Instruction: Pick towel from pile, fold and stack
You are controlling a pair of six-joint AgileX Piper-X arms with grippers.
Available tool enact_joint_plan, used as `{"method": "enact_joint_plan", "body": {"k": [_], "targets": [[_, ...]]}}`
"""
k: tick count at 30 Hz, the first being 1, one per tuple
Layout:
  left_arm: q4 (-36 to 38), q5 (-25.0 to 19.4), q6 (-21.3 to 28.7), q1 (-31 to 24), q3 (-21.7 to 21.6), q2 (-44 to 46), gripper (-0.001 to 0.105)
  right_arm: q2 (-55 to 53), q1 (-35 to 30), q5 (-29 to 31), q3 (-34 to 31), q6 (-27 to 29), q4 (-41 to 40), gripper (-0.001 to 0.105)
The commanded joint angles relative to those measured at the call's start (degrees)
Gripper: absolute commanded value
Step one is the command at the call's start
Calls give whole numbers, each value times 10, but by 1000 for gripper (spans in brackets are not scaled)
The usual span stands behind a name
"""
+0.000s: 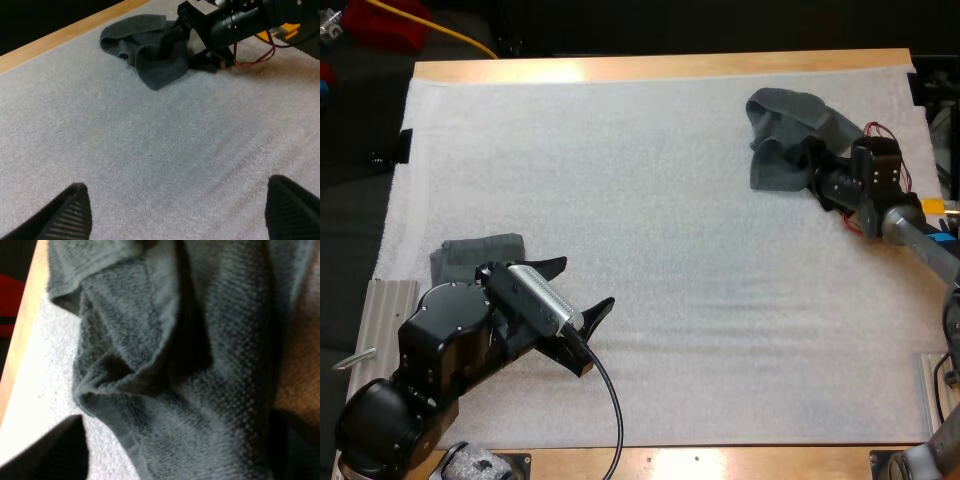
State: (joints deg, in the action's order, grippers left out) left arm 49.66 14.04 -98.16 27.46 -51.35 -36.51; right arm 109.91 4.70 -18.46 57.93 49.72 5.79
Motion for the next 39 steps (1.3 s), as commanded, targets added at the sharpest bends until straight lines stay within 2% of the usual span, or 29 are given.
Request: {"method": "enact_joint_plan", "body": {"k": [1, 6, 11, 12, 17, 21, 26, 30, 35, 39], "targets": [[-3, -1, -6, 2, -5, 1, 70, 2, 2, -5, 3, 0, -2, 61], [-3, -1, -6, 2, -5, 1, 70, 2, 2, -1, 3, 0, -8, 43], [-3, -1, -6, 2, -5, 1, 70, 2, 2, -20, 3, 16, -32, 5], [-3, -1, -6, 2, -5, 1, 70, 2, 2, -25, 3, 23, -35, 2], [-3, -1, -6, 2, -5, 1, 70, -3, 2, -85, 3, 57, -36, 1], [-3, -1, -6, 2, -5, 1, 70, -32, 12, -90, 3, 115, -61, 1], [-3, -1, -6, 2, -5, 1, 70, -108, 41, -53, 3, 201, -106, 1], [-3, 1, -6, 2, -5, 1, 70, -167, 65, -11, 3, 249, -146, 1], [-3, 13, -6, 2, -5, 1, 70, -241, 99, 21, 23, 340, -254, 1], [-3, 13, -6, 2, -5, 1, 70, -282, 126, 38, 51, 381, -330, 1]]}}
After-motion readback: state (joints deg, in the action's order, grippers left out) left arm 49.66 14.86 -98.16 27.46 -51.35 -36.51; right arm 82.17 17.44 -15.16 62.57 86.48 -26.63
